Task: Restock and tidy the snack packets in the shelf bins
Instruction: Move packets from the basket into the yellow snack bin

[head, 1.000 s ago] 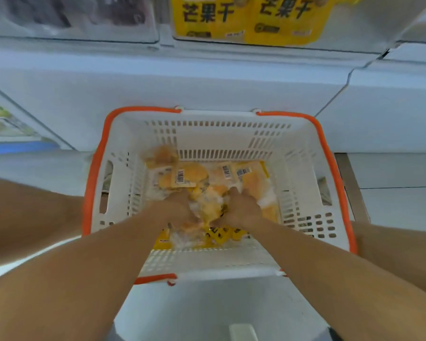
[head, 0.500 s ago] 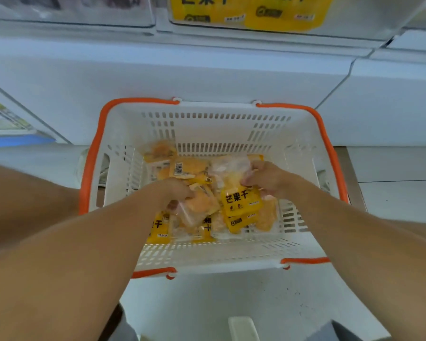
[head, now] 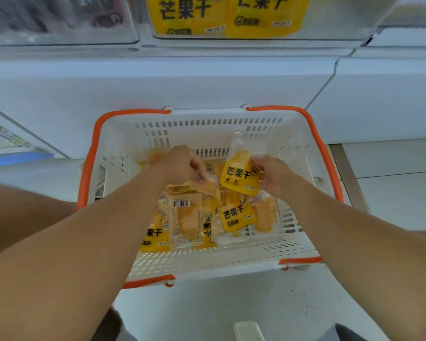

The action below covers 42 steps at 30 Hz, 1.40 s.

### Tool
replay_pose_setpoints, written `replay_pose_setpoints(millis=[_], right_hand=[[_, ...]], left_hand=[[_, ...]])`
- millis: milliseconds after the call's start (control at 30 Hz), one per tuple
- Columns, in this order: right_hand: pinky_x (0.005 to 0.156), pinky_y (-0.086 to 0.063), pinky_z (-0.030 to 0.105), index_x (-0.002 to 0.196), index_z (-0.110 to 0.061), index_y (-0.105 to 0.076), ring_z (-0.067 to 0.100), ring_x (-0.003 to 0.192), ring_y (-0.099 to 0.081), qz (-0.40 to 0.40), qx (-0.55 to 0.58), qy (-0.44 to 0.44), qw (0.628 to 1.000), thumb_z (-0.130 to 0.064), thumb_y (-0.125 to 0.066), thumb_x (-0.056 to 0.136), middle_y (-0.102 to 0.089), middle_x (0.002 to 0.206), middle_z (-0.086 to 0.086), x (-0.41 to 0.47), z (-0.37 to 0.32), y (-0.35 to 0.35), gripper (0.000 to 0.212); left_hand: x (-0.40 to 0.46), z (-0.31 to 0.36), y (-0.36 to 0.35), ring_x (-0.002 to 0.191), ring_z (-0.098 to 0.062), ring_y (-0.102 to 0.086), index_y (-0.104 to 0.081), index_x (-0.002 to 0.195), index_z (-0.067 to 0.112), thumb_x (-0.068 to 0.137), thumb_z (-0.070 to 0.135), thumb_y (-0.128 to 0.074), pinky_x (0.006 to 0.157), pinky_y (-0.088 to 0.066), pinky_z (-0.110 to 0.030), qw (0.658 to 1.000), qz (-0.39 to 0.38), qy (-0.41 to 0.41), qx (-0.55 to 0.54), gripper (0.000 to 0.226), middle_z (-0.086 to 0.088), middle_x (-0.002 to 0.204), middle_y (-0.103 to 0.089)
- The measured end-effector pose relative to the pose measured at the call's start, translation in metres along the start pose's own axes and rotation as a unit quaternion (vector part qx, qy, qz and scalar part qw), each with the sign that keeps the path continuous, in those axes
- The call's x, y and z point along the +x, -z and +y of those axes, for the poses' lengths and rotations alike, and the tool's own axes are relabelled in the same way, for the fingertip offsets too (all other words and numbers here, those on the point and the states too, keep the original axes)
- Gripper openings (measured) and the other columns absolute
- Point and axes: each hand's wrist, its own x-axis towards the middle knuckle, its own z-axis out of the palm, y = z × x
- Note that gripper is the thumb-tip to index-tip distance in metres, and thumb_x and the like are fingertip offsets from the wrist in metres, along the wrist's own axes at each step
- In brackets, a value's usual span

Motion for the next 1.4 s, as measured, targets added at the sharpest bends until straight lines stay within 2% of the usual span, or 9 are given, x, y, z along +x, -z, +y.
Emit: replay_pose_setpoints(millis=[167,367,533,667,867,1033,1133,1233,1400], right_hand=[[0.064,-0.054,0.04,0.102,-0.008,-0.061,0.027,0.08,-0.061,0.044,-0.014,-0.026,0.999,-0.012,-0.056,0.098,-0.061,0.093,0.01,0.002,0.004,0.015,0.007],[0.058,-0.052,0.031,0.09,-0.01,-0.063,0.016,0.063,-0.064,-0.033,-0.121,-0.042,0.991,-0.007,-0.063,0.095,-0.064,0.076,0.004,0.005,0.025,0.011,0.006],[0.075,-0.056,0.032,0.111,-0.005,-0.071,0.015,0.081,-0.065,-0.145,-0.23,-0.015,0.962,-0.011,-0.069,0.093,-0.067,0.088,0.0,0.005,0.033,-0.001,0.019],[0.107,-0.047,0.051,0.104,-0.013,-0.076,0.026,0.104,-0.066,-0.151,-0.26,0.004,0.954,-0.017,-0.075,0.089,-0.071,0.105,0.007,0.007,0.039,-0.012,0.016],[0.086,-0.057,0.037,0.096,-0.015,-0.077,0.018,0.091,-0.067,-0.21,-0.218,-0.002,0.953,-0.016,-0.068,0.094,-0.071,0.1,0.002,0.003,0.023,-0.012,0.009],[0.075,-0.053,0.029,0.089,-0.008,-0.078,0.017,0.083,-0.063,-0.1,-0.261,0.099,0.955,-0.018,-0.076,0.089,-0.07,0.09,0.0,0.008,0.028,-0.031,0.01],[0.052,-0.045,0.018,0.082,-0.009,-0.072,0.011,0.061,-0.058,-0.043,-0.264,0.099,0.958,-0.017,-0.079,0.085,-0.065,0.072,0.001,0.009,0.037,-0.038,0.011],[0.05,-0.048,0.028,0.078,-0.008,-0.07,0.011,0.052,-0.054,0.035,-0.292,0.086,0.952,-0.043,-0.077,0.085,-0.065,0.069,0.003,0.011,0.038,-0.037,0.036],[0.065,-0.048,0.031,0.121,-0.008,-0.054,0.023,0.093,-0.064,0.086,-0.609,0.005,0.789,-0.061,-0.081,0.071,-0.063,0.102,0.004,-0.008,0.043,-0.019,0.077]], left_hand=[[-0.004,-0.016,-0.011,0.134,-0.015,-0.041,-0.079,0.089,0.03,0.07,0.013,-0.087,0.109,-0.037,-0.04,0.971,-0.187,0.071,0.131,0.027,0.012,0.145,-0.046],[-0.033,-0.063,-0.047,0.101,-0.033,-0.068,-0.045,0.134,0.026,0.056,-0.019,-0.085,0.078,-0.061,-0.043,0.92,-0.162,0.285,-0.214,0.099,-0.012,0.137,-0.048],[-0.024,-0.05,-0.03,0.104,-0.034,-0.07,-0.05,0.136,0.007,0.07,-0.019,-0.073,0.085,-0.059,-0.044,0.834,-0.157,0.304,-0.434,0.074,-0.021,0.124,-0.065],[-0.023,-0.037,-0.03,0.113,-0.026,-0.066,-0.063,0.124,0.001,0.061,0.007,-0.083,0.097,-0.054,-0.04,0.841,-0.107,0.279,-0.451,0.067,-0.015,0.117,-0.071],[-0.016,-0.025,-0.03,0.101,-0.031,-0.068,-0.065,0.122,0.015,0.1,0.035,-0.052,0.09,-0.054,-0.056,0.812,-0.042,0.218,-0.54,0.033,-0.006,0.125,-0.067],[-0.003,0.009,-0.005,0.108,-0.025,-0.063,-0.065,0.122,0.021,0.087,0.071,-0.047,0.09,-0.053,-0.047,0.891,-0.092,0.195,-0.399,0.064,0.0,0.126,-0.063],[-0.005,0.0,-0.023,0.096,-0.016,-0.063,-0.061,0.128,0.017,0.073,0.038,-0.085,0.077,-0.054,-0.029,0.978,-0.025,0.152,-0.141,0.063,0.006,0.112,-0.063],[-0.003,-0.027,-0.041,0.098,-0.018,-0.06,-0.067,0.109,0.012,0.073,0.016,-0.087,0.079,-0.044,-0.028,0.979,0.112,0.144,-0.092,0.042,0.004,0.104,-0.06],[0.003,-0.04,-0.011,0.096,-0.017,-0.064,-0.073,0.098,0.018,0.068,-0.001,-0.086,0.083,-0.055,-0.028,0.948,0.202,0.168,-0.18,0.038,0.001,0.106,-0.068]])
